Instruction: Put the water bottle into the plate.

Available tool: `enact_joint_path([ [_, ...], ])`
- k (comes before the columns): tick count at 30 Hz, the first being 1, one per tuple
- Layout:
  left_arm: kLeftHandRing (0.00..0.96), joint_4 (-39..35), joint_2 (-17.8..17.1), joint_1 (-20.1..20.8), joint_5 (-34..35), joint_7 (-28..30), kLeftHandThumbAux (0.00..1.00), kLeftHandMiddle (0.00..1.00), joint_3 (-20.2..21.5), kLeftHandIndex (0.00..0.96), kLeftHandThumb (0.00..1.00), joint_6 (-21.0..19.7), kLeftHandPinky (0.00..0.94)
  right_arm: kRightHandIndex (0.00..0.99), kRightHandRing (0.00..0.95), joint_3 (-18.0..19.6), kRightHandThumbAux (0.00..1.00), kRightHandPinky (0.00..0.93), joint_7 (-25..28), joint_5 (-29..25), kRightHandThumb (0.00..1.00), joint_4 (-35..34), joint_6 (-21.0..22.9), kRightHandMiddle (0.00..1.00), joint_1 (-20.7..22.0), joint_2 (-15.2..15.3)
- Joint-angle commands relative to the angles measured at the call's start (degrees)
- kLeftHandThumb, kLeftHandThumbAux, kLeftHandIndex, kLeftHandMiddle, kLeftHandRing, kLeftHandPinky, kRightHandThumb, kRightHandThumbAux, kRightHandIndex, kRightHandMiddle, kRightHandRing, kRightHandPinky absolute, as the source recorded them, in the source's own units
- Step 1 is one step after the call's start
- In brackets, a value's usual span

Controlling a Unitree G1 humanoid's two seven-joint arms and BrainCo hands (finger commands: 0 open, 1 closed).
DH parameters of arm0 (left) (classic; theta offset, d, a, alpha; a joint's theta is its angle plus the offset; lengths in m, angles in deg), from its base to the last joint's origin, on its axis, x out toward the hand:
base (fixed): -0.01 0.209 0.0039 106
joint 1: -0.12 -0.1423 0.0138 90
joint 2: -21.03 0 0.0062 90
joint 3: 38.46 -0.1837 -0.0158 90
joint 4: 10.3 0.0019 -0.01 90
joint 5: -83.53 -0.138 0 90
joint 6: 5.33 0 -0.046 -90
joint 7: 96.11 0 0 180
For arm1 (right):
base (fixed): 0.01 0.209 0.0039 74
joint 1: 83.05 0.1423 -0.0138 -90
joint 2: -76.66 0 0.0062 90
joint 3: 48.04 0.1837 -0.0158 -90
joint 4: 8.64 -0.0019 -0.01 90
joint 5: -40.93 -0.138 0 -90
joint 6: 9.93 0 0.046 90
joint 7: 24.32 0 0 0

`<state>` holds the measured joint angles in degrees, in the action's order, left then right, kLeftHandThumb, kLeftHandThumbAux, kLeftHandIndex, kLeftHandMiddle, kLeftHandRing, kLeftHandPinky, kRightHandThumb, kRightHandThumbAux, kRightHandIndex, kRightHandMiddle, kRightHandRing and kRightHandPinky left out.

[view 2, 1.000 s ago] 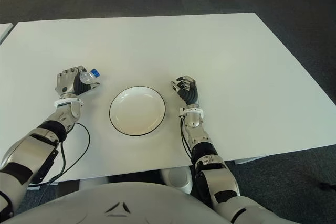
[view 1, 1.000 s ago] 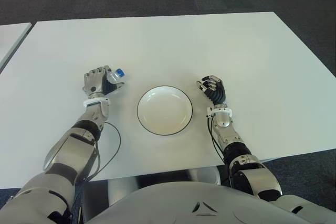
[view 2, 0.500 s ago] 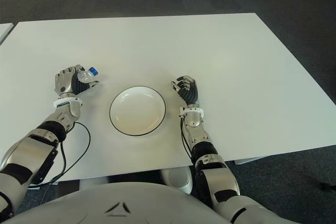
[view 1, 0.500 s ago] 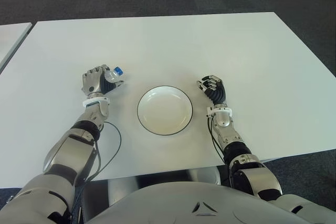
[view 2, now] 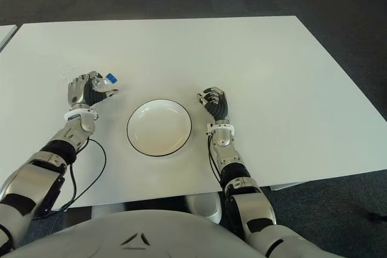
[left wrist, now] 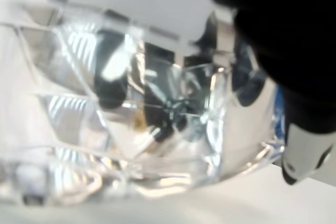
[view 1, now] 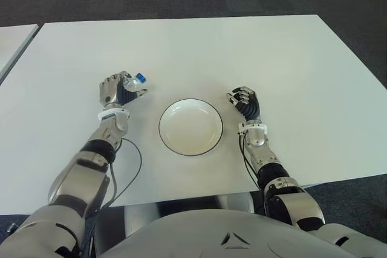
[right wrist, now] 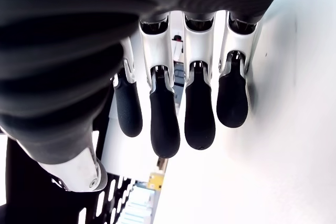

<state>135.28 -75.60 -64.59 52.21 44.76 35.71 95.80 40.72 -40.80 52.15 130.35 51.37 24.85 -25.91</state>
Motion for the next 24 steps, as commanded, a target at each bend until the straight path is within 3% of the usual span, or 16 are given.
enact_joint_path([
  [1,0.867,-8.4,0.7,-3.1,1.5,4.2,0.670,0.530,1.2,0.395,0.853,-2.1,0.845,0.433,0.636,-0.2,0.727,0.645,0.3,0.0,0.707,0.9,0.5,0.631,-0.6,0.0],
  [13,0.865,-28.4,-0.2,-8.4,-1.6,10.3,0.671,0.528,1.6,0.393,0.851,-5.5,0.823,0.432,0.629,-0.2,0.727,0.637,0.4,0.0,0.707,1.0,0.6,0.623,-0.6,0.1],
  [24,0.861,-42.7,0.8,-12.0,-4.7,14.8,0.671,0.529,1.1,0.393,0.851,-5.5,0.824,0.432,0.626,-0.2,0.728,0.641,0.1,0.1,0.706,1.7,0.0,0.619,-0.4,0.0],
])
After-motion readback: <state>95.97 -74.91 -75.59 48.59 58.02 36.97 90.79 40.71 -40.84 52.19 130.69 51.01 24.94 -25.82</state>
